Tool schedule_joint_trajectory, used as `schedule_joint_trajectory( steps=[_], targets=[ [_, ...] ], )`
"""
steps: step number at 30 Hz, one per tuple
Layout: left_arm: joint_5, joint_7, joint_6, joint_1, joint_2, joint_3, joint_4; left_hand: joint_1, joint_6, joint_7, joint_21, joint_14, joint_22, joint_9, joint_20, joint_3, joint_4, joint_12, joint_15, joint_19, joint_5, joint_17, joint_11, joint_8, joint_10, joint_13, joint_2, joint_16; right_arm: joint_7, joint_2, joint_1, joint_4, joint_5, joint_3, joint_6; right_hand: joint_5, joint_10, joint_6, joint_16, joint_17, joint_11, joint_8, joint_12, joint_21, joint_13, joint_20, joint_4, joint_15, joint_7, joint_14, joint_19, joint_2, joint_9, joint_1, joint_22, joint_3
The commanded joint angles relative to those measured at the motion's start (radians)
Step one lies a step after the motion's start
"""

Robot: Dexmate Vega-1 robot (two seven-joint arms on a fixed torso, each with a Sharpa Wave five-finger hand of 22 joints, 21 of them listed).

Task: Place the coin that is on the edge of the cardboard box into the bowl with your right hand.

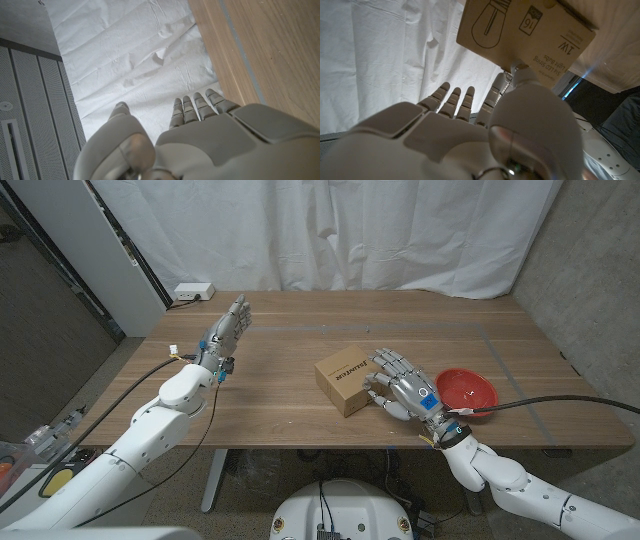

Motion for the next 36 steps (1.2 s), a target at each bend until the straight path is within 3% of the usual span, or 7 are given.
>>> schedule_joint_trajectory(
  steps=[1,8,18,36],
  targets=[
    [-0.001,0.003,0.003,0.000,-0.001,0.002,0.000,0.006,0.008,0.000,-0.003,-0.004,0.002,0.003,-0.028,-0.004,0.001,0.000,0.003,-0.006,-0.001,0.005,0.007,-0.003,0.000,0.003,0.006,0.000,0.001,-0.006,0.002,-0.002,0.002,0.002,0.006,0.005,0.010,0.020,0.009,0.002,-0.007,0.011,0.009,0.005,0.001,-0.031,-0.002,-0.021,-0.001,0.013,0.010,0.009,-0.001,0.002,0.002,-0.003],
    [-0.001,0.003,0.002,-0.001,-0.002,0.004,0.000,0.006,0.008,0.000,-0.003,-0.003,0.002,0.003,-0.028,-0.004,0.001,0.000,0.002,-0.007,-0.001,0.005,0.006,-0.003,0.000,0.003,0.006,0.000,0.003,-0.012,-0.002,-0.009,0.002,0.008,0.005,0.004,0.021,0.045,0.011,0.002,-0.011,0.027,0.015,0.008,0.002,-0.032,-0.004,-0.025,-0.002,0.024,0.015,0.012,0.003,0.006,0.002,-0.004],
    [-0.001,0.006,0.004,0.002,-0.003,0.005,0.000,0.007,0.008,0.000,-0.003,-0.003,0.002,0.003,-0.028,-0.005,0.001,0.000,0.002,-0.007,-0.001,0.005,0.003,-0.003,0.000,0.003,0.007,0.000,0.005,-0.016,0.000,-0.010,0.003,0.010,0.014,-0.001,0.065,0.115,0.016,0.002,-0.029,0.071,0.035,0.014,0.004,-0.036,-0.007,-0.035,-0.003,0.052,0.026,0.023,0.010,0.019,0.001,-0.005],
    [-0.008,-0.004,0.001,-0.006,-0.008,0.008,0.020,0.007,0.008,0.000,-0.004,-0.004,0.002,0.003,-0.027,-0.007,0.001,0.000,0.002,-0.009,-0.001,0.005,0.005,-0.003,0.000,0.003,0.008,0.000,0.016,-0.007,0.008,-0.007,0.002,0.007,0.019,-0.007,0.081,0.138,0.018,0.003,-0.032,0.084,0.044,0.017,0.005,-0.034,-0.007,-0.039,-0.003,0.066,0.029,0.027,0.003,0.022,0.001,-0.009]
  ],
)
